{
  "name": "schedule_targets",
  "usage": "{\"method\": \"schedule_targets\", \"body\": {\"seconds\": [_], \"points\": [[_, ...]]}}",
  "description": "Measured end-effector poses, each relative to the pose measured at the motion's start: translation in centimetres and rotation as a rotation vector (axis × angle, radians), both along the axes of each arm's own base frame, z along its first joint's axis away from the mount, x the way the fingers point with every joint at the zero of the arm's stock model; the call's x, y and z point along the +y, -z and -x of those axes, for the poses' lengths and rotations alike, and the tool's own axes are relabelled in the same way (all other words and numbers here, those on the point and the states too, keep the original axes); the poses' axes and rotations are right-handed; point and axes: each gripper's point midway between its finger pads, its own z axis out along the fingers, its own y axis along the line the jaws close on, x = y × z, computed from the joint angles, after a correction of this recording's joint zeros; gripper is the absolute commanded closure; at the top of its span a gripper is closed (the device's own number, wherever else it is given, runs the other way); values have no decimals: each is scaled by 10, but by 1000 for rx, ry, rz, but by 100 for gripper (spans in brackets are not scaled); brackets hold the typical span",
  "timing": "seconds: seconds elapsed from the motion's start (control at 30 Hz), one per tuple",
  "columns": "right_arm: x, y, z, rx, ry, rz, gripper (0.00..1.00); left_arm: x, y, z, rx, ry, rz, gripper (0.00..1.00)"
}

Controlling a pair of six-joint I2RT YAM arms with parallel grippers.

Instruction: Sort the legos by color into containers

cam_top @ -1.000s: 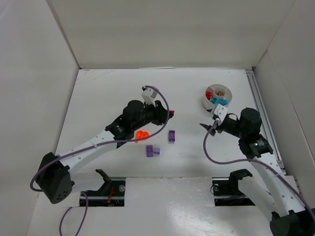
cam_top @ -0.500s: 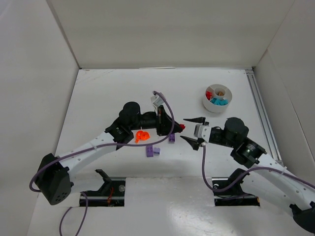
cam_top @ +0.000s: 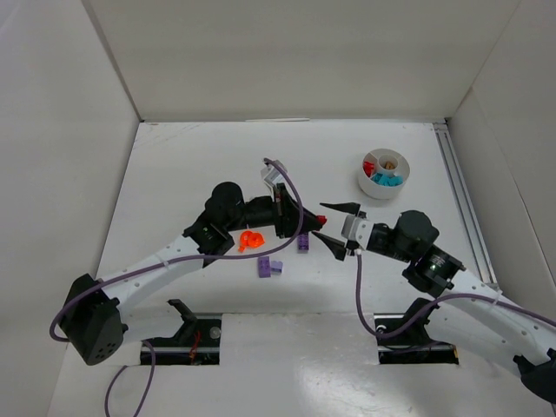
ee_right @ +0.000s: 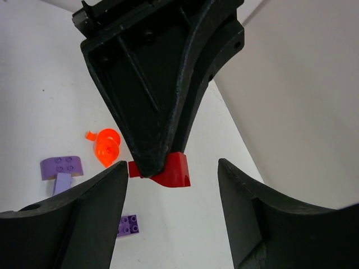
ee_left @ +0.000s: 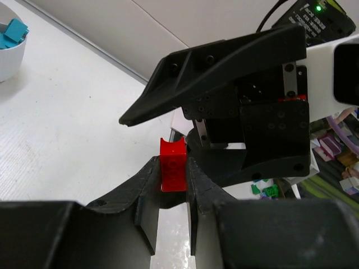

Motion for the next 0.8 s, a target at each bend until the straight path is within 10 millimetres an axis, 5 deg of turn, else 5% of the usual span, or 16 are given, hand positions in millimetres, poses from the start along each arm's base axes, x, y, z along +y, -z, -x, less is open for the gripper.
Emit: {"method": "schedule_targets", "body": {"seconds": [0.1,0.27,0.47,0.6,0.67,0.73,0.8], "points": [[3,-1,2,1,-7,-6,32,0,-1,-2,7,-15,5,89],[3,-4,2,8,-2,-21,51,0,1,-6,21,-36,12,90],[3,-6,1,12,5,-37,44,1,-2,-6,23,-46,31,90],[4,-6,2,16,2,-37,62,2,-4,-6,23,-49,39,90],[4,-7,2,13,2,-40,69,2,-5,-5,24,-49,41,86],[4,-7,2,11,2,-40,74,2,-5,-5,23,-50,42,66],[3,-8,1,12,9,-42,76,2,-5,-5,25,-48,43,62]]}}
